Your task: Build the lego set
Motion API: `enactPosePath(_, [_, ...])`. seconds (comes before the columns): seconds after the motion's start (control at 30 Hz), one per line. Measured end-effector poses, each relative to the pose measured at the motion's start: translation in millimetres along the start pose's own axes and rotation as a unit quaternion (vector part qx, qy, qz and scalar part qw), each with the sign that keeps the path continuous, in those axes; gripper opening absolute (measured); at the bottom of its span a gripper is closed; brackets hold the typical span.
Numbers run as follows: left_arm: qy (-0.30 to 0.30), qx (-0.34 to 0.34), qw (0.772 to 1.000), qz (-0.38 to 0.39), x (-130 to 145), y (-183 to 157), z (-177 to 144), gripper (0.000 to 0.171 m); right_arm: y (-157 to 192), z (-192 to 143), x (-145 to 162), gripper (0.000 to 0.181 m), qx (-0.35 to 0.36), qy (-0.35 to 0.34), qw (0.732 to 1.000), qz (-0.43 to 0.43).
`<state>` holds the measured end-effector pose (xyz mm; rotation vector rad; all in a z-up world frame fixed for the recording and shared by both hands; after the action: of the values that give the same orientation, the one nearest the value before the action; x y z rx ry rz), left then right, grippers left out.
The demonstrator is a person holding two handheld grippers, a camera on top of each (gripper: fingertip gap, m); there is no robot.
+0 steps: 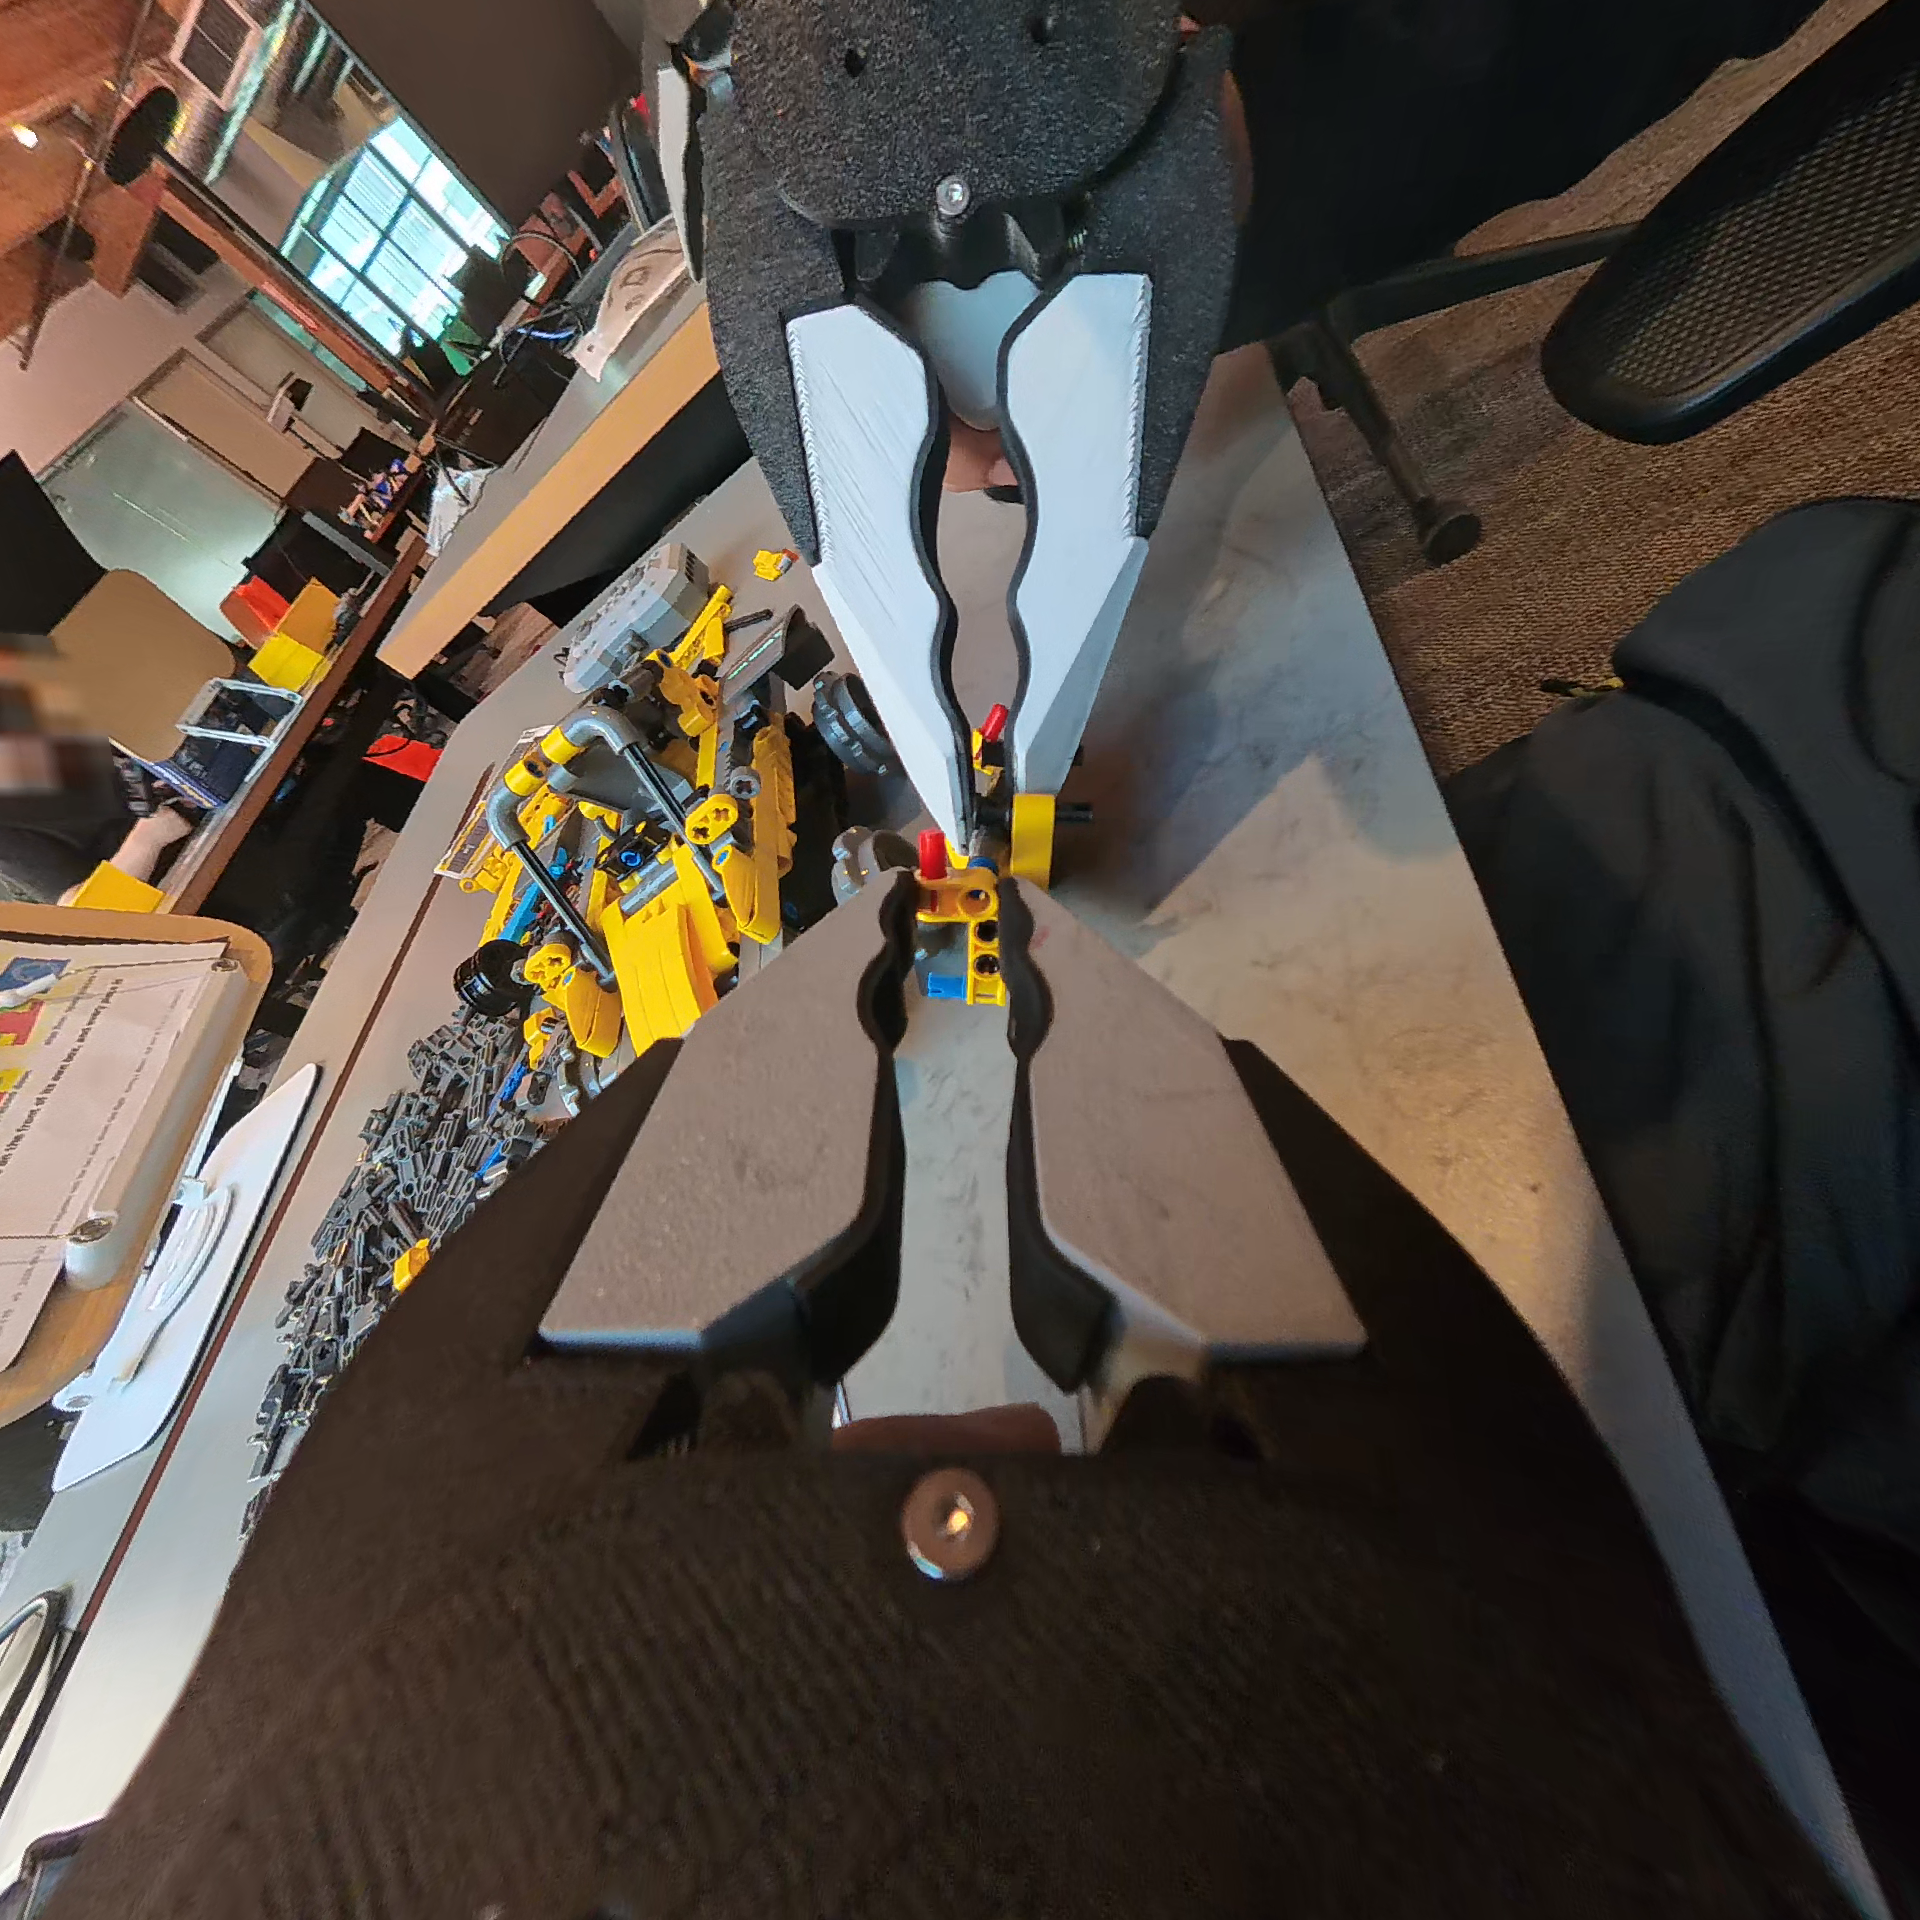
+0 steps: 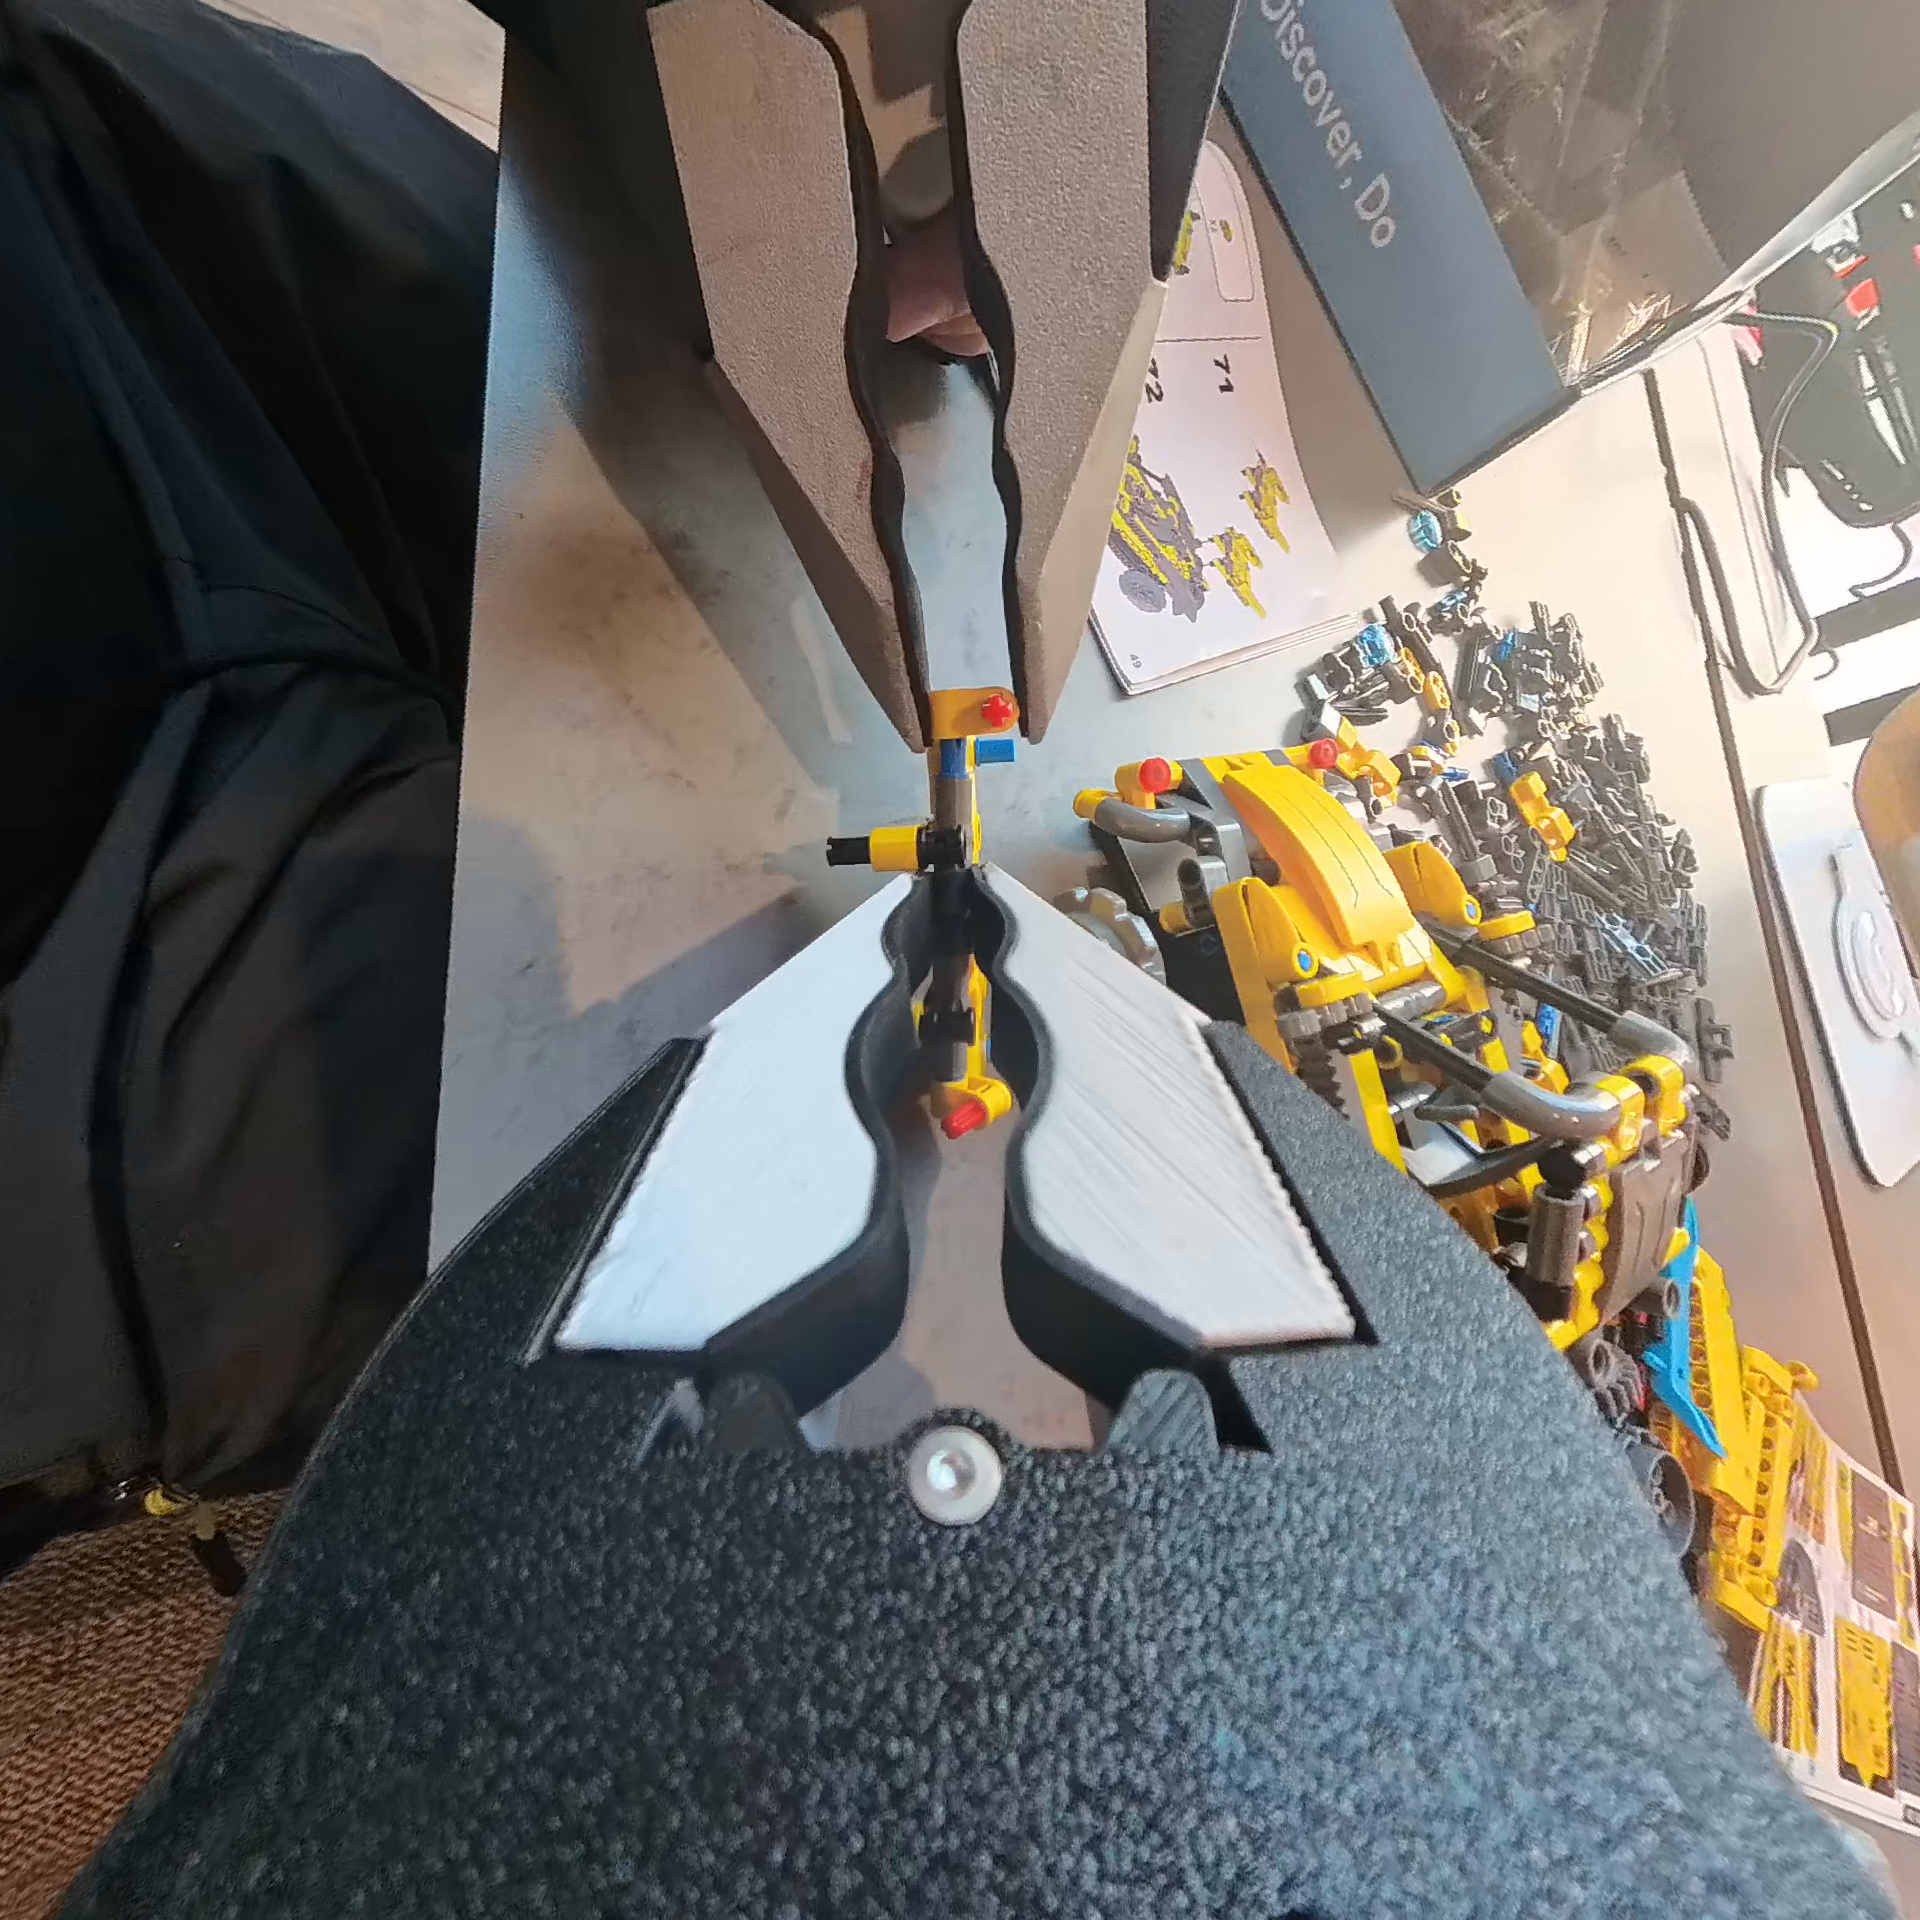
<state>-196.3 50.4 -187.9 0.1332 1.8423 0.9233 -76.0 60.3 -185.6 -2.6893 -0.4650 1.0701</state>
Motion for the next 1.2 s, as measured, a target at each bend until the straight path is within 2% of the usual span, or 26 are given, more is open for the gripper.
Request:
enactPosePath(0.27, [-0.013,0.000,1.000,-0.001,-2.3,-0.7,-0.8,0.012,-0.8,-0.6,1.5,0.007,0.009,0.006,1.000,-0.003])
enactPosePath(0.73, [0.003,-0.002,1.000,0.004,0.8,0.0,1.9,0.012,0.6,-0.5,-0.4,0.006,0.007,0.012,1.000,-0.005])
enactPosePath(1.0, [-0.004,0.026,1.000,0.002,1.1,-1.6,1.1,0.012,2.5,0.0,0.0,0.006,-0.004,0.008,1.000,-0.018])
enactPosePath(1.2, [-0.046,0.025,0.998,-0.025,-6.2,2.7,-3.3,0.012,2.9,-5.8,-2.0,0.006,-0.028,-0.054,0.998,0.022])
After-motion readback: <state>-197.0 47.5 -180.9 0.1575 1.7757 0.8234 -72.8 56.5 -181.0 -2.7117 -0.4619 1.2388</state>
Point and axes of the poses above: each gripper's, where its closed fingertips meet, z out along the fingers, x out of its underside, y = z × x across the jaws, the point moved 7 cm from there along -z, back along the fingers, and after that the axes turned 14 degrees about -x, right-handed, at the moved point
